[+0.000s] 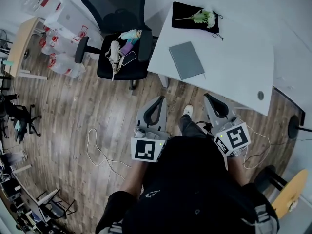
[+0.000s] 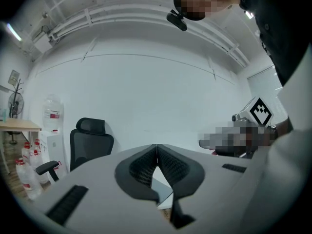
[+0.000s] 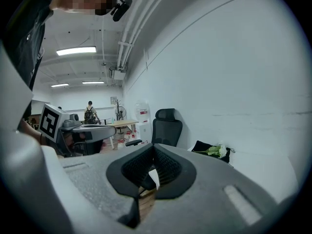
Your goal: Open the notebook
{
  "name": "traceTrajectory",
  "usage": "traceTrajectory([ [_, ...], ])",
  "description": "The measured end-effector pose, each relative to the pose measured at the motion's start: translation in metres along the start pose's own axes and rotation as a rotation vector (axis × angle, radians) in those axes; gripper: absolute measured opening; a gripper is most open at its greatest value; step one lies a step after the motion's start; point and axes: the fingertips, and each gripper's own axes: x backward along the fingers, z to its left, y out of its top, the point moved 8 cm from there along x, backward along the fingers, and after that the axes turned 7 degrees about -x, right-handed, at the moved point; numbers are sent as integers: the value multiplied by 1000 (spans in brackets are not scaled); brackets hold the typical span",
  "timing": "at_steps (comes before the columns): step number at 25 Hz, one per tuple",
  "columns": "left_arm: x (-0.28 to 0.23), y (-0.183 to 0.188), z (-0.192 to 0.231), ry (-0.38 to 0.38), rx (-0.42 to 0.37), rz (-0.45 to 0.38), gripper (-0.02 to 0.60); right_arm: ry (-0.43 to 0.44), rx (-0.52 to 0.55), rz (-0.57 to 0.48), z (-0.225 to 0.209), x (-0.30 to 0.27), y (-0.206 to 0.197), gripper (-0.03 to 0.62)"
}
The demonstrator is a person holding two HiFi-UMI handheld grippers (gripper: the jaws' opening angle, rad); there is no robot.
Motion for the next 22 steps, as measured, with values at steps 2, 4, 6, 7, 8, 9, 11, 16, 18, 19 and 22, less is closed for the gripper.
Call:
traceTrajectory([
  [2,-16,1,-4,15,2,2,6,11,-1,7,-17,-5,3,6],
  [4,-30,1,-7,31,6,8,5,23,-4,13,-35,-10,8,6],
  [6,-42,3,-9,47,-1,12,6,40,-7,15,-51,-17,13,6],
  [7,-49,3,-10,55,-12,8,5,50,-7,15,-59,-21,15,6],
  [8,-55,2,-11,63,-21,6,6,61,-7,16,-66,-25,17,6],
  [9,-61,1,-12,74,-19,12,6,73,-6,16,-73,-29,18,6],
  [11,-71,1,-15,96,-5,27,6,95,-1,16,-85,-34,21,5],
  [16,-90,0,-15,140,-15,22,6,142,26,16,-107,-47,30,6],
  [18,-96,0,-13,147,-14,21,5,144,33,22,-114,-52,32,6],
  [19,-98,1,-11,147,-13,23,6,143,33,24,-116,-53,33,6],
  [22,-102,4,-3,141,-13,29,6,136,33,29,-118,-60,39,6],
])
